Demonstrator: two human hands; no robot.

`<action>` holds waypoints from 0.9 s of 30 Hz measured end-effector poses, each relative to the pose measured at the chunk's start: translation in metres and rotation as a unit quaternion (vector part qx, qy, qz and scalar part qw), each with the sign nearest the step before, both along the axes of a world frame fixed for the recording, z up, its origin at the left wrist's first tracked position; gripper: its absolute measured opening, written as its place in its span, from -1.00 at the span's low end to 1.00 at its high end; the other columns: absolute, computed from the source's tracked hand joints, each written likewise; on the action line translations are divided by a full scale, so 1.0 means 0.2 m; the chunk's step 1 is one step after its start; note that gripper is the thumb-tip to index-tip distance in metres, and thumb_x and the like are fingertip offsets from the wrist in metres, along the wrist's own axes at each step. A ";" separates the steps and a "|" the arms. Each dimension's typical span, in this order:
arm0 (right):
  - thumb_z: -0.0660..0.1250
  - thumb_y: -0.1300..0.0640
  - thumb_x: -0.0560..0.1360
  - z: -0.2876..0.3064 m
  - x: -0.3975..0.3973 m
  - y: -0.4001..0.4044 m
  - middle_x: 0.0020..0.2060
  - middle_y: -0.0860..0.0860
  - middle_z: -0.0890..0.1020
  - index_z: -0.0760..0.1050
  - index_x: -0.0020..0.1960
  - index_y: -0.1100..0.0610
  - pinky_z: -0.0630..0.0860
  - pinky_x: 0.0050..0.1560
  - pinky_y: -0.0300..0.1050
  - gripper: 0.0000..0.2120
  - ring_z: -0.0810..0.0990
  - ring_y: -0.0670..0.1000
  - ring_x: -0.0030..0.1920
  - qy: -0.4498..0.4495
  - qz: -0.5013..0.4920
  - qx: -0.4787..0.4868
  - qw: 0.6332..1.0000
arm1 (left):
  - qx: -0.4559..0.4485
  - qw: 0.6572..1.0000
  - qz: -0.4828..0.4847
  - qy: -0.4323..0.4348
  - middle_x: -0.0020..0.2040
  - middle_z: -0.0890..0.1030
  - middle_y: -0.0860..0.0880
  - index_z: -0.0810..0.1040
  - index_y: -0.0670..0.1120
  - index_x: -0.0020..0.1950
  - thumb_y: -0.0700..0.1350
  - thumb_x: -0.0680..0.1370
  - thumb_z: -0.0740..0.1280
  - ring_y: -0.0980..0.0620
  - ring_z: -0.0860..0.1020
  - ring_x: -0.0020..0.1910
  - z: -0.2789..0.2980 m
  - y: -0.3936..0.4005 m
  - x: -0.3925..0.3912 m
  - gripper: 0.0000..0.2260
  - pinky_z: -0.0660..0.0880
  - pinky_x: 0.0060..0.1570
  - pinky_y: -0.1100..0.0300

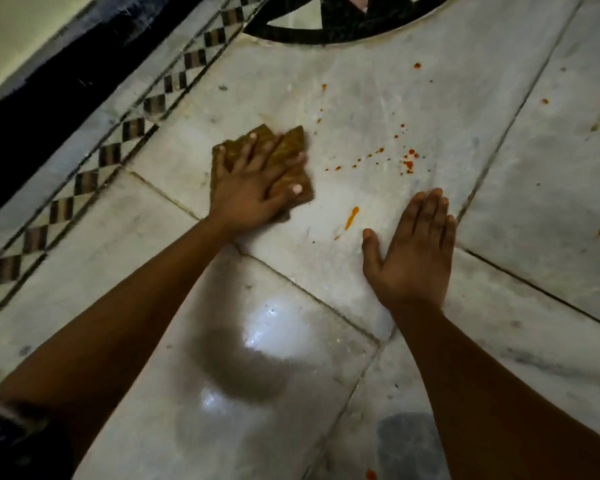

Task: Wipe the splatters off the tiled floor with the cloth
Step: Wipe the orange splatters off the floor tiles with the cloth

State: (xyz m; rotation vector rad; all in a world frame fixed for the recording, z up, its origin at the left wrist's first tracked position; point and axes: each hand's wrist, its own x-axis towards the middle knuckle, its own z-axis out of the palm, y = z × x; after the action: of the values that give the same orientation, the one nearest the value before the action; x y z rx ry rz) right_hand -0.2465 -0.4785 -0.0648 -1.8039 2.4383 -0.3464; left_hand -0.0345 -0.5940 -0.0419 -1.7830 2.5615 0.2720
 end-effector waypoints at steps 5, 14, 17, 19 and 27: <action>-0.04 -0.20 0.50 0.01 0.01 0.00 0.47 0.33 0.09 0.03 0.48 0.37 -0.04 0.49 0.11 -0.22 0.06 0.26 0.49 -0.004 -0.005 -0.007 1.000 | 0.001 0.985 0.169 0.026 0.57 -0.06 -0.03 0.01 0.17 0.52 0.31 0.56 -0.04 -0.14 -0.14 0.53 0.02 -0.39 0.00 -0.44 -0.22 0.41 -0.26; -0.02 -0.19 0.51 0.02 0.01 0.00 0.46 0.34 0.11 0.04 0.48 0.37 -0.04 0.48 0.11 -0.23 0.07 0.26 0.49 -0.011 -0.008 -0.010 1.000 | -0.008 1.000 0.010 -0.010 0.56 0.03 -0.02 -0.02 0.19 0.52 0.36 0.45 -0.12 -0.07 -0.05 0.53 0.02 -0.07 0.01 -0.35 -0.19 0.40 -0.22; -0.02 -0.20 0.51 0.01 0.01 0.00 0.47 0.33 0.10 0.03 0.48 0.36 -0.07 0.48 0.09 -0.23 0.06 0.26 0.49 -0.008 -0.007 -0.009 1.000 | -0.008 0.990 0.137 -0.006 0.57 -0.06 -0.03 -0.07 0.17 0.53 0.33 0.53 -0.11 -0.08 -0.10 0.53 0.04 -0.30 0.12 -0.40 -0.21 0.41 -0.23; -0.03 -0.20 0.51 0.01 0.01 -0.01 0.47 0.33 0.10 0.03 0.49 0.36 -0.08 0.48 0.09 -0.23 0.05 0.25 0.50 -0.005 -0.007 -0.010 1.000 | 0.013 0.978 0.206 -0.002 0.57 -0.11 -0.05 -0.09 0.13 0.54 0.26 0.59 -0.09 -0.10 -0.16 0.53 0.05 -0.48 0.04 -0.45 -0.26 0.41 -0.25; -0.02 -0.20 0.51 0.02 0.01 -0.01 0.46 0.33 0.12 0.04 0.48 0.37 -0.06 0.47 0.09 -0.22 0.07 0.26 0.49 -0.002 -0.008 -0.007 1.000 | -0.002 0.997 -0.079 -0.023 0.56 0.02 0.05 -0.06 0.17 0.51 0.30 0.49 -0.17 -0.01 -0.06 0.53 0.01 -0.11 -0.04 -0.41 -0.20 0.41 -0.23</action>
State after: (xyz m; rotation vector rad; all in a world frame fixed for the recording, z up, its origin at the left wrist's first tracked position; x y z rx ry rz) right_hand -0.2437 -0.4795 -0.0608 -1.7888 2.4540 -0.3690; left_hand -0.0427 -0.6165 -0.0402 -1.5577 2.6523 0.2194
